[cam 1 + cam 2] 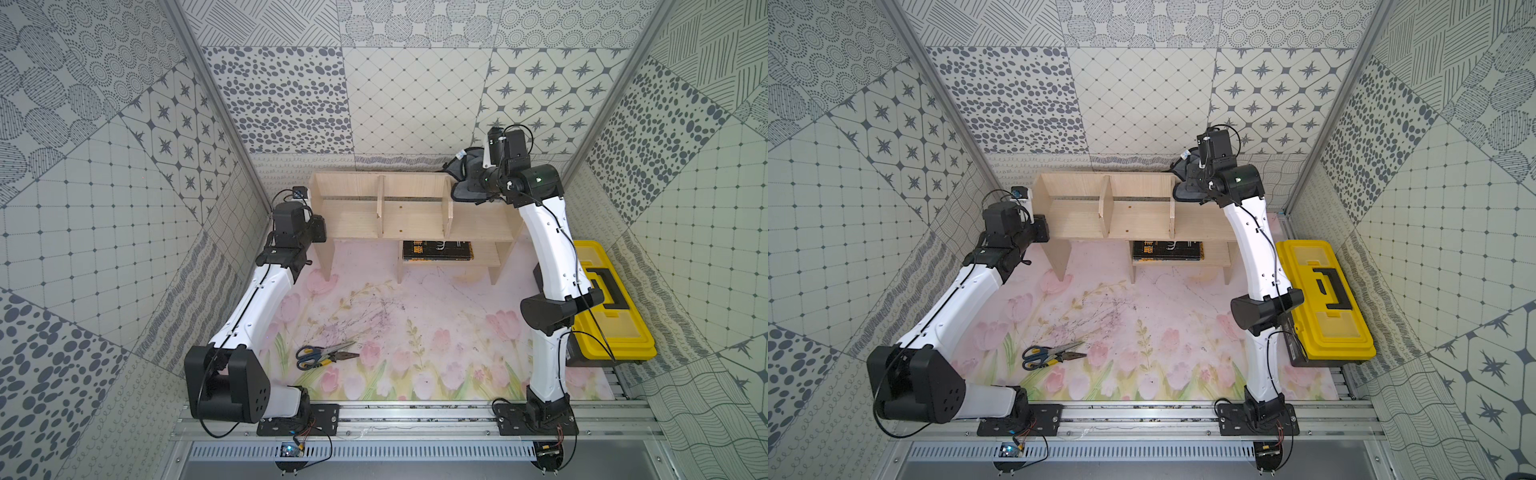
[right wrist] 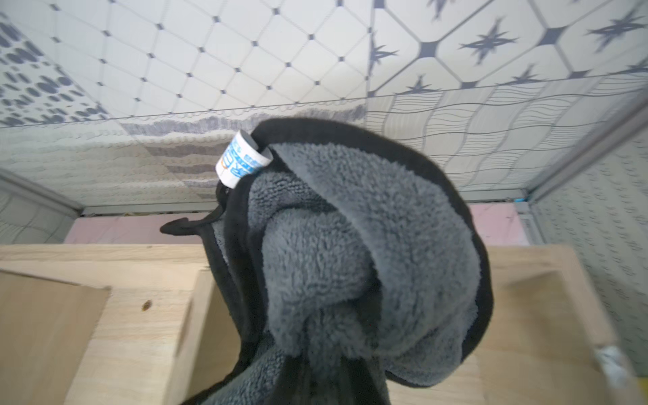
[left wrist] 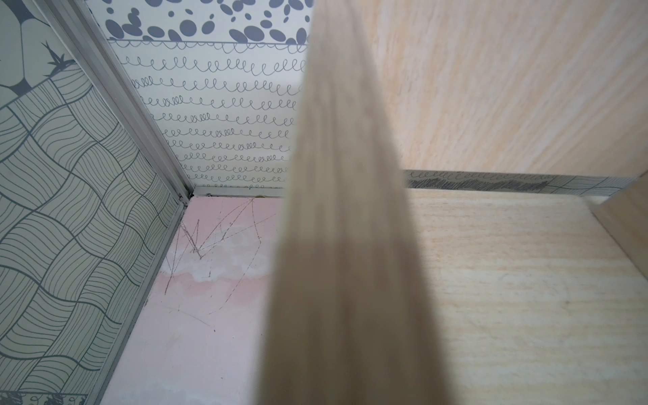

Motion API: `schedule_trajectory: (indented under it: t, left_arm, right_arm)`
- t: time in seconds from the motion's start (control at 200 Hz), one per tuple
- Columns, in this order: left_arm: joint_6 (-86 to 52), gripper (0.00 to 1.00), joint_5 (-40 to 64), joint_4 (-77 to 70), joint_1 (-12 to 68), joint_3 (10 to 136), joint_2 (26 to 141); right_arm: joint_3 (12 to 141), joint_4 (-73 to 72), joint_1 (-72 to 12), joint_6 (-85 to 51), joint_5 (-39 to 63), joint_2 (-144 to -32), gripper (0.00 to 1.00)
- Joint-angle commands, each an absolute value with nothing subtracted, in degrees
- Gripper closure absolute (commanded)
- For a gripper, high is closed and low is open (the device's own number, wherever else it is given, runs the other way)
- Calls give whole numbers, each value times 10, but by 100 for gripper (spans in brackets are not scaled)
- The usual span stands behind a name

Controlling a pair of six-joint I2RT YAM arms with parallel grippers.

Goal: Wipe the bookshelf clean with a cloth
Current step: Wipe the dust from the shelf.

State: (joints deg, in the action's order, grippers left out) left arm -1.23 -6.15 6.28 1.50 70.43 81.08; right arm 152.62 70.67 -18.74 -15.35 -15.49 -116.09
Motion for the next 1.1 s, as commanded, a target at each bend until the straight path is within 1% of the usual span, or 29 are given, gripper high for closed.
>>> schedule_trajectory:
  t: [0.0,0.125,0.22,0.295,0.635,0.83,0.915,0.985,1.046,1.096]
  left_arm:
    - [-103,100,-69,29,14,704,821]
    - [-104,100,-64,30,12,705,821]
    - [-104,100,-62,29,11,705,820]
    - [-104,100,-59,30,11,705,821]
    - [-106,100,-51,28,11,704,823]
    - [-109,100,-49,28,11,703,822]
    - [-107,100,-50,28,11,702,822]
    - [-106,100,-53,29,11,703,822]
    - [-105,100,-53,29,11,703,821]
    - [-106,100,-51,28,10,703,821]
  right_arm:
    - [1460,684,-148,-141,-216,-1084,100]
    - [1328,640,-105,-145,-212,-1012,100]
    - [1223,584,-105,-143,-199,-954,100]
    - [1170,559,-112,-149,-179,-928,100]
    - [1049,484,-221,-145,-172,-897,100]
    - [968,452,-237,-171,-124,-893,100]
    - [937,450,-236,-173,-152,-889,100]
    - [926,460,-231,-166,-202,-888,100]
    - [927,471,-216,-164,-245,-889,100]
    - [929,472,-197,-163,-257,-887,100]
